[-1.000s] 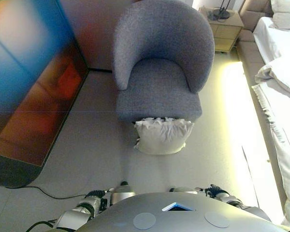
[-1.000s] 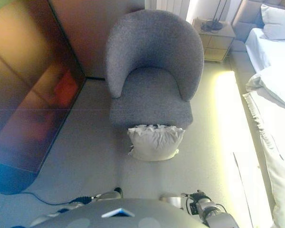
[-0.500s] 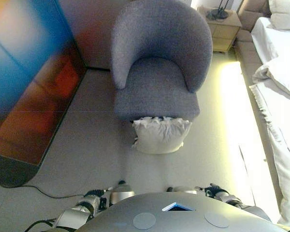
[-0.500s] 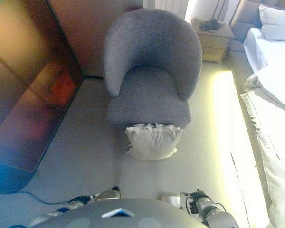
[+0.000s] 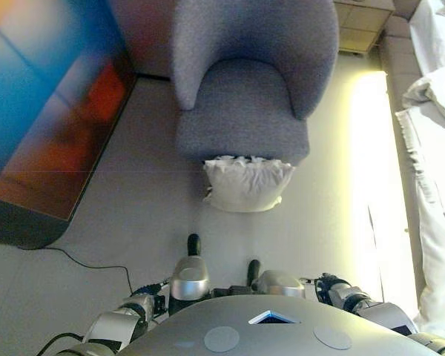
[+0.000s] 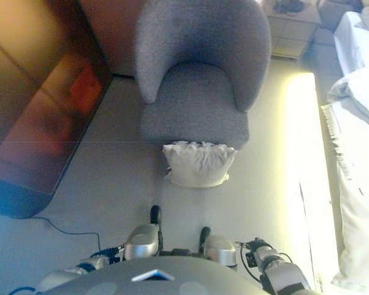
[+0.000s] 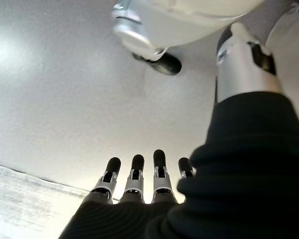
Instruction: Pick up the cushion and take it to the sofa
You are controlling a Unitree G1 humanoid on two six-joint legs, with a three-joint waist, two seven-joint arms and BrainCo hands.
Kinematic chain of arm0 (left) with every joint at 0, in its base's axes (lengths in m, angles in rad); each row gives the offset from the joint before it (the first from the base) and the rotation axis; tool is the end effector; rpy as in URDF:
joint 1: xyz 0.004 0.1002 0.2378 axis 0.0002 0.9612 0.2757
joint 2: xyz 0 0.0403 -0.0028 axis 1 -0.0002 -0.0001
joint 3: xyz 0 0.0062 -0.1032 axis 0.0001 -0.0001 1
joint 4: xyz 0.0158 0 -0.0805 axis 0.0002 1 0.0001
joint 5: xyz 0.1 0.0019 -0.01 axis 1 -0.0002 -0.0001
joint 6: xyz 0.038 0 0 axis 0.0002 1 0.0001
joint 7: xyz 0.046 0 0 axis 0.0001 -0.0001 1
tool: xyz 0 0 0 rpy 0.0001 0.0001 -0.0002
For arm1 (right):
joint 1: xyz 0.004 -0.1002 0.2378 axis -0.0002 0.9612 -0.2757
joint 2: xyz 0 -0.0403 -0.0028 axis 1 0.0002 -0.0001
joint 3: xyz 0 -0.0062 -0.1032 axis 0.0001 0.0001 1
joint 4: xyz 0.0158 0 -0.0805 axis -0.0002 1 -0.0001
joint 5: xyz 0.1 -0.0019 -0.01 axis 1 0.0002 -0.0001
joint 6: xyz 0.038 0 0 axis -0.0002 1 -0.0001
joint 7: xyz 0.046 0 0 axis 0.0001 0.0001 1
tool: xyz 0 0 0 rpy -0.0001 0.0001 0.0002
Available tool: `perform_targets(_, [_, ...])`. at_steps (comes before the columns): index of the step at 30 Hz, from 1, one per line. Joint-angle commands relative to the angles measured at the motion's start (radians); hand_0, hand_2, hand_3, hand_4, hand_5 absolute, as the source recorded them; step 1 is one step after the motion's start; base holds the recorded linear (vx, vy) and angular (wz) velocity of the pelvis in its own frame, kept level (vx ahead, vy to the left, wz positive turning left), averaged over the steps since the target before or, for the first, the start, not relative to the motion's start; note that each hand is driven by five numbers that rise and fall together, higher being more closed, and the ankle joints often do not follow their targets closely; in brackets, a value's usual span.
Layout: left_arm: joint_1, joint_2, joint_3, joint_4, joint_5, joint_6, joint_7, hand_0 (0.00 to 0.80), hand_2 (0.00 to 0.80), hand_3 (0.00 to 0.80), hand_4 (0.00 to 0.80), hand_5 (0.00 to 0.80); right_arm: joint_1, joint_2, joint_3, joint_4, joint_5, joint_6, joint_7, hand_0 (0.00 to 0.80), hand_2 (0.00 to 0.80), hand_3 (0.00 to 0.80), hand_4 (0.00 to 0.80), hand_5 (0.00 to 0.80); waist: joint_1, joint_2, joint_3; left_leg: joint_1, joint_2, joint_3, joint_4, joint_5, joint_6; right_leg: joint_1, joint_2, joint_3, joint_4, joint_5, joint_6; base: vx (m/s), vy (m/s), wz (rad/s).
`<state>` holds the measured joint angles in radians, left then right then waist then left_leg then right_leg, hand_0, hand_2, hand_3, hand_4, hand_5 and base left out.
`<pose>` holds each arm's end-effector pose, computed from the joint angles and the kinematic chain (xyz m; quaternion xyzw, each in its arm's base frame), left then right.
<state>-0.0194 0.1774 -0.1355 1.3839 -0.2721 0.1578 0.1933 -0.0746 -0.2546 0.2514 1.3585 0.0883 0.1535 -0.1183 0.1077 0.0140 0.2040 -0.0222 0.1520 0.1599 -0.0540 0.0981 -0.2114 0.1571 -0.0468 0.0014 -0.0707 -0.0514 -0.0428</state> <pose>0.0443 0.2068 -0.1253 0.0667 0.6809 0.1588 0.7118 0.0692 -0.2299 -0.1166 -0.1865 0.6501 -0.0623 0.7340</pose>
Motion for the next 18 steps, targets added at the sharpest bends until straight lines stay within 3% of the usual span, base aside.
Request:
perform_targets(1, [0.045, 0.022, -0.018, -0.010, -0.038, -0.013, 0.017, 0.000, 0.000, 0.000, 0.000, 0.000, -0.008, -0.013, 0.023, 0.028, -0.027, 0.016, -0.003, 0.000, 0.000, 0.000, 0.000, 0.000, 0.026, 0.003, -0.051, -0.202, 0.027, -0.010, -0.021, 0.182, 0.085, 0.245, 0.023, -0.003, 0.073, -0.168, 0.059, 0.470, 0.104, -0.67])
perform_targets(4, [0.049, 0.021, -0.014, 0.000, -0.044, -0.003, 0.017, 0.000, 0.000, 0.000, 0.000, 0.000, -0.005, -0.008, 0.019, 0.041, -0.028, 0.029, -0.007, 0.000, 0.000, 0.000, 0.000, 0.000, 0.034, 0.012, -0.065, -0.235, 0.045, -0.013, -0.033, 0.184, 0.080, 0.268, 0.017, 0.018, 0.098, -0.226, 0.056, 0.510, 0.157, -0.66])
perform_targets(9, [0.038, 0.027, 0.000, 0.010, -0.019, 0.020, 0.012, 0.000, 0.000, 0.000, 0.000, 0.000, -0.001, 0.004, -0.006, 0.047, -0.024, 0.035, -0.014, 0.000, 0.000, 0.000, 0.000, 0.000, 0.034, -0.005, -0.093, -0.213, 0.028, 0.024, 0.017, 0.137, 0.127, 0.288, -0.044, 0.017, 0.160, -0.240, 0.097, 0.521, 0.242, -0.06])
perform_targets(10, [0.035, 0.030, 0.001, 0.009, -0.004, 0.016, 0.008, 0.000, 0.000, 0.000, 0.000, 0.000, 0.001, 0.008, -0.013, 0.046, -0.021, 0.030, -0.016, 0.000, 0.000, 0.000, 0.000, 0.000, 0.036, -0.014, -0.100, -0.220, 0.012, 0.023, 0.052, 0.127, 0.142, 0.291, -0.057, 0.015, 0.181, -0.221, 0.108, 0.402, 0.195, -0.25])
perform_targets(11, [0.026, 0.041, -0.006, 0.004, 0.005, 0.010, 0.002, 0.000, 0.000, 0.000, 0.000, 0.000, 0.001, 0.012, -0.022, 0.041, -0.024, 0.021, -0.013, 0.000, 0.000, 0.000, 0.000, 0.000, 0.040, -0.046, -0.115, -0.241, -0.037, 0.019, 0.101, 0.092, 0.183, 0.283, -0.097, 0.010, 0.251, -0.112, 0.150, 0.402, 0.204, -0.43])
perform_targets(14, [-0.002, 0.066, -0.021, -0.012, 0.005, 0.013, 0.003, 0.000, 0.000, 0.000, 0.000, 0.000, -0.004, 0.022, -0.026, 0.016, -0.027, 0.009, -0.030, 0.000, 0.000, 0.000, 0.000, 0.000, 0.030, -0.063, -0.137, -0.207, -0.079, 0.017, 0.110, 0.037, 0.238, 0.174, -0.132, -0.014, 0.459, 0.077, 0.206, 0.370, 0.198, -0.40])
perform_targets(16, [-0.017, 0.078, -0.027, -0.016, 0.022, 0.016, 0.002, 0.000, 0.000, 0.000, 0.000, 0.000, -0.007, 0.021, -0.024, -0.002, -0.006, -0.001, -0.040, 0.000, 0.000, 0.000, 0.000, 0.000, 0.024, -0.053, -0.141, -0.179, -0.084, 0.002, 0.108, 0.018, 0.244, 0.102, -0.126, -0.022, 0.516, 0.132, 0.207, 0.354, 0.149, -0.05])
perform_targets(17, [-0.030, 0.087, -0.034, -0.025, 0.013, 0.028, 0.005, 0.000, 0.000, 0.000, 0.000, 0.000, -0.015, 0.021, -0.018, -0.017, 0.007, 0.002, -0.039, 0.000, 0.000, 0.000, 0.000, 0.000, 0.005, -0.055, -0.134, -0.143, -0.100, -0.004, 0.093, 0.005, 0.250, 0.032, -0.132, -0.038, 0.547, 0.126, 0.202, 0.352, 0.096, 0.00])
perform_targets(18, [-0.043, 0.094, -0.046, -0.027, 0.006, 0.034, 0.001, 0.000, 0.000, 0.000, 0.000, 0.000, -0.023, 0.020, -0.013, -0.023, 0.028, 0.003, -0.039, 0.000, 0.000, 0.000, 0.000, 0.000, -0.010, -0.054, -0.128, -0.121, -0.109, -0.007, 0.085, -0.002, 0.252, -0.016, -0.112, -0.054, 0.520, 0.103, 0.195, 0.314, 0.058, -0.02])
